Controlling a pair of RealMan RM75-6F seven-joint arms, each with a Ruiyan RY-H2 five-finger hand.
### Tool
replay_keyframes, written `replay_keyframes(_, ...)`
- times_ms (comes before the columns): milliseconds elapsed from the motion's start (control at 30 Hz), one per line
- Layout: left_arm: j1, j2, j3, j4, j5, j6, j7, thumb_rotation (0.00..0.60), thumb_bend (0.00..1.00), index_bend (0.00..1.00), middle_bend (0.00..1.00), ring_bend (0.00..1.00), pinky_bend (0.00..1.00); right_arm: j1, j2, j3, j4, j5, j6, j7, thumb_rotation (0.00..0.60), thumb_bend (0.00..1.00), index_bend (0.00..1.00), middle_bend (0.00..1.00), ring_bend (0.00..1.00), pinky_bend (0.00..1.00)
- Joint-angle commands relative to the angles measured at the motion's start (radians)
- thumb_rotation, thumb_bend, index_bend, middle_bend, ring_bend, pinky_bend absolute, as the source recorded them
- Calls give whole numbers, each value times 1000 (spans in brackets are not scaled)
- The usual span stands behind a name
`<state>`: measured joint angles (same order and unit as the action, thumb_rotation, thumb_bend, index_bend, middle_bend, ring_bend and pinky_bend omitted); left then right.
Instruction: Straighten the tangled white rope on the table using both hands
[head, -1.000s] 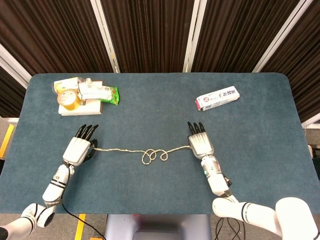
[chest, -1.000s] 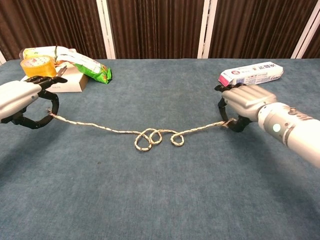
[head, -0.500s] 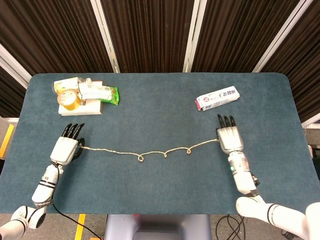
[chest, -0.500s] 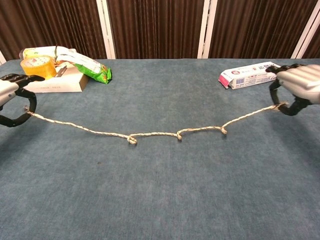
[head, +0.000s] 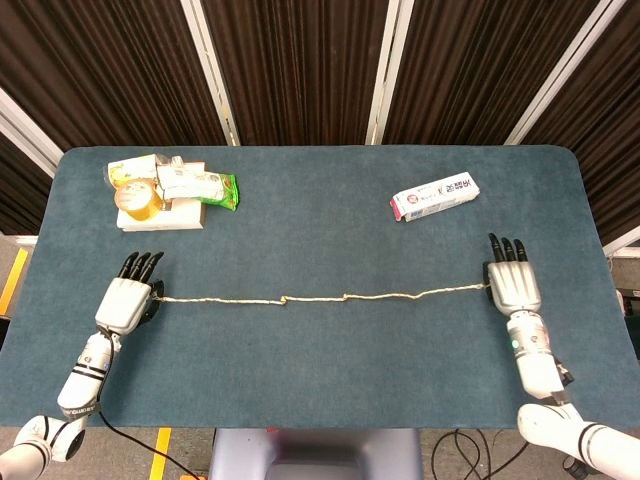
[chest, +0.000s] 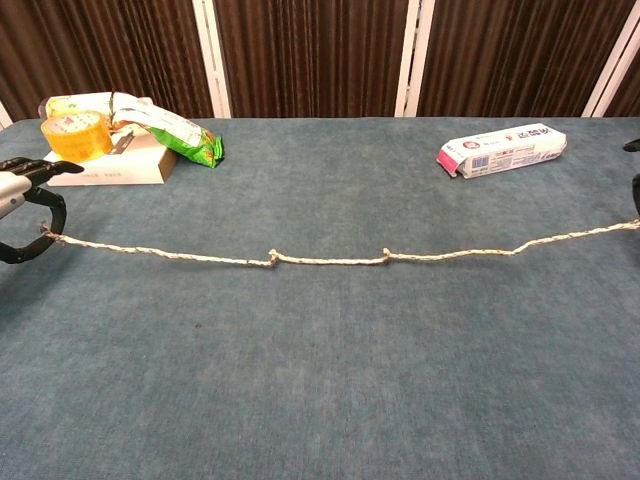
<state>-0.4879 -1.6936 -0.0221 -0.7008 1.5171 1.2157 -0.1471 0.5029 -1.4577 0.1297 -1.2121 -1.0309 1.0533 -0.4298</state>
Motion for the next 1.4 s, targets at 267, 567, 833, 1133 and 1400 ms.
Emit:
replay_keyframes(267, 3, -5, -9, 19, -14, -15, 3, 600, 479, 611, 40, 0, 10, -34, 1, -7, 82, -14, -30, 72, 600, 596, 777, 57, 0, 0)
replay_keyframes(567, 4, -16, -4, 51, -17, -40, -10, 600, 482, 612, 41, 0, 10, -50, 6, -4, 115, -8, -54, 89, 600, 596, 777, 56, 0, 0)
replay_keyframes(833, 4, -27, -1, 73, -15, -47, -20, 600, 482, 612, 41, 0, 10, -56, 4, -1, 139, -5, -73, 87, 600, 596, 778, 56, 0, 0)
replay_keyframes(1133, 4, -41, 5, 94, -10, -57, -30, 600, 482, 609, 41, 0, 11, -60, -9, -1, 164, -4, -94, 85, 600, 596, 778, 56, 0, 0)
replay_keyframes(1400, 3, -53, 8, 109, -7, -63, -36, 600, 482, 607, 41, 0, 11, -61, -27, -3, 189, -10, -109, 86, 600, 596, 769, 56, 0, 0)
